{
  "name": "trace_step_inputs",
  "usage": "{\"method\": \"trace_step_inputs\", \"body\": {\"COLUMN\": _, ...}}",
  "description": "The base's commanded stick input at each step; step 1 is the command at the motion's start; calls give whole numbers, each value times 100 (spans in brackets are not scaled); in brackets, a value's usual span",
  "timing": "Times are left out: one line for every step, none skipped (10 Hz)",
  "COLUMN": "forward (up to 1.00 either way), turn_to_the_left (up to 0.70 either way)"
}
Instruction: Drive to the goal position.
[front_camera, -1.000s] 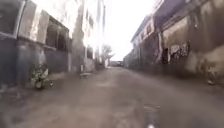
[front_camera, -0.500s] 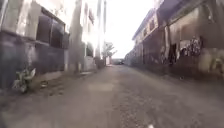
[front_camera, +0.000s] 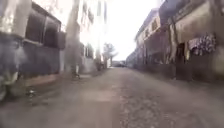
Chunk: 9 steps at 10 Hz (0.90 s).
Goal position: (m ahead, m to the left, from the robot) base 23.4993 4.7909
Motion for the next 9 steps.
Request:
{"method": "trace_step_inputs", "body": {"forward": 100, "turn_to_the_left": 0}}
{"method": "trace_step_inputs", "body": {"forward": 100, "turn_to_the_left": 0}}
{"method": "trace_step_inputs", "body": {"forward": 100, "turn_to_the_left": 0}}
{"method": "trace_step_inputs", "body": {"forward": 100, "turn_to_the_left": 0}}
{"method": "trace_step_inputs", "body": {"forward": 100, "turn_to_the_left": 0}}
{"method": "trace_step_inputs", "body": {"forward": 100, "turn_to_the_left": 0}}
{"method": "trace_step_inputs", "body": {"forward": 100, "turn_to_the_left": 0}}
{"method": "trace_step_inputs", "body": {"forward": 100, "turn_to_the_left": 0}}
{"method": "trace_step_inputs", "body": {"forward": 100, "turn_to_the_left": 0}}
